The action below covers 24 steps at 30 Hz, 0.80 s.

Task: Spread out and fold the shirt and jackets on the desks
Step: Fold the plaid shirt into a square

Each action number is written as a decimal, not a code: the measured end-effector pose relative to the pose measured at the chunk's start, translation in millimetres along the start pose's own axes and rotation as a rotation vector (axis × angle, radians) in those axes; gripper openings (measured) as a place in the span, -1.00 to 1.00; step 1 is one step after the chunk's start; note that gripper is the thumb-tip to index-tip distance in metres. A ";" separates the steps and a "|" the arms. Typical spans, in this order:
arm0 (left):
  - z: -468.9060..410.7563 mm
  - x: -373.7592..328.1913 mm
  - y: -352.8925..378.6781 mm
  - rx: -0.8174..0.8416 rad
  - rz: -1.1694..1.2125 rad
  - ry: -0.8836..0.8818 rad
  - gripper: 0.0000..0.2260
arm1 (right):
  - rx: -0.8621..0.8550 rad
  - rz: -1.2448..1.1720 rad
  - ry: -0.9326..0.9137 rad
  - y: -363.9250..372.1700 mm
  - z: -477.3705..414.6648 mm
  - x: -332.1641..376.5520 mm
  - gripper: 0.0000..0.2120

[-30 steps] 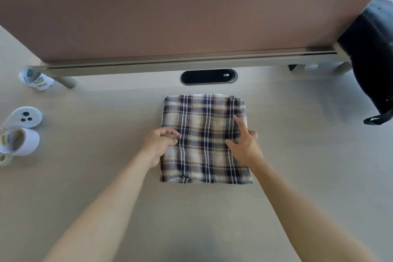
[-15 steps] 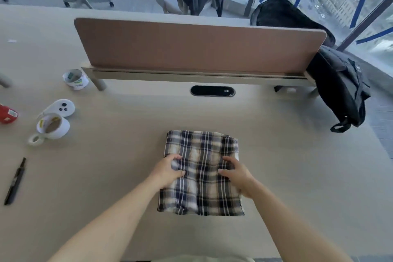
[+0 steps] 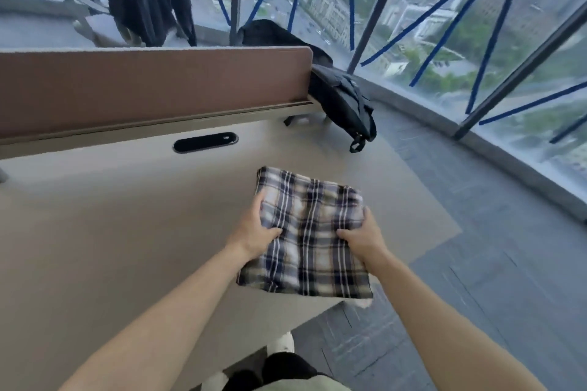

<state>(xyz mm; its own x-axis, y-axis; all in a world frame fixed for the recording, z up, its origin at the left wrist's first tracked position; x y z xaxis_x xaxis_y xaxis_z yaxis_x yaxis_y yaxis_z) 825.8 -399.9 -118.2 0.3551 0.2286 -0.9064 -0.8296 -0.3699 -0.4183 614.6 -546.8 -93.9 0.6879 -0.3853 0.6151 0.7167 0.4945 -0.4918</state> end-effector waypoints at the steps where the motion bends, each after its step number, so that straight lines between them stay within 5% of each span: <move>1: -9.3 -18.0 10.9 0.018 0.017 0.035 -0.16 | -0.026 -0.062 0.009 -23.4 -2.0 -4.5 -0.24; 8: -59.4 -116.1 108.6 0.207 -0.005 0.142 -0.07 | -0.109 -0.360 -0.007 -159.1 -6.1 -62.6 -0.43; 19: -111.3 -239.7 339.9 0.395 0.011 0.174 -0.08 | -0.249 -0.533 -0.028 -366.4 -58.4 -181.9 -0.33; 24: -145.9 -286.7 415.6 0.426 0.042 0.183 -0.31 | -0.316 -0.559 -0.013 -442.8 -86.7 -201.7 -0.33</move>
<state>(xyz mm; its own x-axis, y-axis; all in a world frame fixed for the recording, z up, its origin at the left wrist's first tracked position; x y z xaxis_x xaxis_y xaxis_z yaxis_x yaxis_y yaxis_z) 442.0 -750.6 -40.6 0.3562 0.0440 -0.9334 -0.9342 0.0360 -0.3549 168.4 -755.5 -53.6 0.2001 -0.5079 0.8378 0.9674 -0.0328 -0.2510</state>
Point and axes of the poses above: each hand's wrist, its own z-axis away from the middle knuckle, its own y-axis out of the palm, x = y × z, the point moved 6 cm from there along -z, towards the middle knuckle, and after that the axes turned 14 degrees about y, right-handed, at the moved point
